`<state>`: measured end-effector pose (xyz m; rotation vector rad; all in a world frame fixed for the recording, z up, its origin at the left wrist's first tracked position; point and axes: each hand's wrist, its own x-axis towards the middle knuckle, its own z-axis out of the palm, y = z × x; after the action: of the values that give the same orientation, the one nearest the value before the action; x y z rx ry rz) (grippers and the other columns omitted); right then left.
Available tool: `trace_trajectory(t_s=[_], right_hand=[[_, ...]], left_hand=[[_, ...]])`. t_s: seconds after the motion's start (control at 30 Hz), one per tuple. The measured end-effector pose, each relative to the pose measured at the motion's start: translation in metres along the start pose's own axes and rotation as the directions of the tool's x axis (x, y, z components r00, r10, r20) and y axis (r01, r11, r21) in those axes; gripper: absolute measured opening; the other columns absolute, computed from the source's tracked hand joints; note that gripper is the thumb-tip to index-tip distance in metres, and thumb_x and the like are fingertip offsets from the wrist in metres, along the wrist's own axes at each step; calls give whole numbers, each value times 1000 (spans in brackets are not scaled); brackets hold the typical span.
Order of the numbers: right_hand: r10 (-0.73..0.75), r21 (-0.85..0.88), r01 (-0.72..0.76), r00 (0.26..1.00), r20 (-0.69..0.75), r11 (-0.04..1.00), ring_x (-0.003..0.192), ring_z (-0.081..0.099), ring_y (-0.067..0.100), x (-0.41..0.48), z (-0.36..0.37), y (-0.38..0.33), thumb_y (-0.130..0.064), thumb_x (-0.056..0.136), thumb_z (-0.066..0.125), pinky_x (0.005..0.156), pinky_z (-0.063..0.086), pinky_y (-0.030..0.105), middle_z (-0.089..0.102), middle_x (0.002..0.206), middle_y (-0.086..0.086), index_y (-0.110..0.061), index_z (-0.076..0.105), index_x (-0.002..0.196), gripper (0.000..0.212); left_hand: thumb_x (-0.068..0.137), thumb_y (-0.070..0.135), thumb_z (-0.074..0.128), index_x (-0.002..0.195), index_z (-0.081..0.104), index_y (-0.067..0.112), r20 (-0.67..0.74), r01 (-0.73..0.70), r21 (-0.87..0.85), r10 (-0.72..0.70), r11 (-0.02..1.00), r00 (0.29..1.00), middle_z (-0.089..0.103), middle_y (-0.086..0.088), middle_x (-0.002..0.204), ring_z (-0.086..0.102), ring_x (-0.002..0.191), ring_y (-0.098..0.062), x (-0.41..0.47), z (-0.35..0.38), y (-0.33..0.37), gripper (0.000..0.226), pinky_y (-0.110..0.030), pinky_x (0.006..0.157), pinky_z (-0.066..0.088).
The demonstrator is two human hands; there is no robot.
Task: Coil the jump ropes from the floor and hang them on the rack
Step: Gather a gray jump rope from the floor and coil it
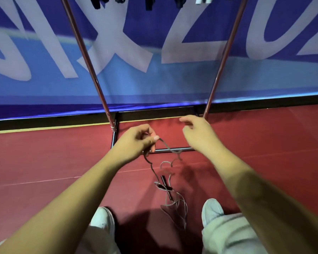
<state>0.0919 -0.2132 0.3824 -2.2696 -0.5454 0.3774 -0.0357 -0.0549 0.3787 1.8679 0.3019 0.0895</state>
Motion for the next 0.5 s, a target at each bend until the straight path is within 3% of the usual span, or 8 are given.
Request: trace_trajectory(t_s=[0.07,0.13,0.17,0.23,0.33,0.43,0.5], right_hand=[[-112,128,82,963,246,988,94,66,15,-8,2,-14,-7,91,58,95,49,30,72,100,4,-9,70,110,22],[-143,171,73,886,442,983,69,64,14,-19,10,-18,-14,94,61,72,50,29,71,80,11,-5,68,98,11],[-168,135,118,866,471,984,57,60,13,-22,12,-18,-18,95,61,62,47,27,69,71,15,-4,66,92,16],[-254,103,232,877,409,967,42,49,7,-19,11,-22,-22,97,59,48,40,21,61,56,13,-6,68,87,20],[-304,424,196,931,203,884,43,45,8,-9,1,-39,-12,97,57,49,38,16,48,47,0,-5,71,88,19],[-251,777,74,962,111,626,46,41,15,-6,-9,-45,-5,97,51,54,38,24,39,47,-3,-3,70,82,24],[-186,909,30,981,53,417,47,40,15,-1,-22,-46,-7,99,47,57,35,29,39,49,-2,-2,67,86,24]], left_hand=[[96,7,60,88,56,-4,-16,4,-16,-4,1000,1000,62,-5,59,50,49,-16,1,-2,0,14,-18,49,40],[95,6,60,88,58,-4,-26,4,-76,-6,997,1000,61,-4,60,48,49,-14,3,-6,1,12,-17,49,40],[95,6,59,88,58,-2,-34,-5,-110,1,994,999,60,-2,60,48,50,-13,4,-9,2,11,-17,50,40],[96,8,57,87,58,3,-53,-30,-149,22,988,998,59,-1,61,49,52,-10,6,-14,2,11,-15,50,40],[95,6,60,89,57,0,81,-24,-41,27,999,996,59,-7,70,53,60,-6,7,-24,-6,9,-13,58,43],[91,6,64,80,60,12,328,64,356,-188,932,926,68,-9,78,60,69,-8,8,-30,-41,13,-25,71,50],[84,18,61,70,59,19,308,123,577,-355,807,883,70,1,75,64,73,-16,5,-33,-62,14,-36,79,54]])
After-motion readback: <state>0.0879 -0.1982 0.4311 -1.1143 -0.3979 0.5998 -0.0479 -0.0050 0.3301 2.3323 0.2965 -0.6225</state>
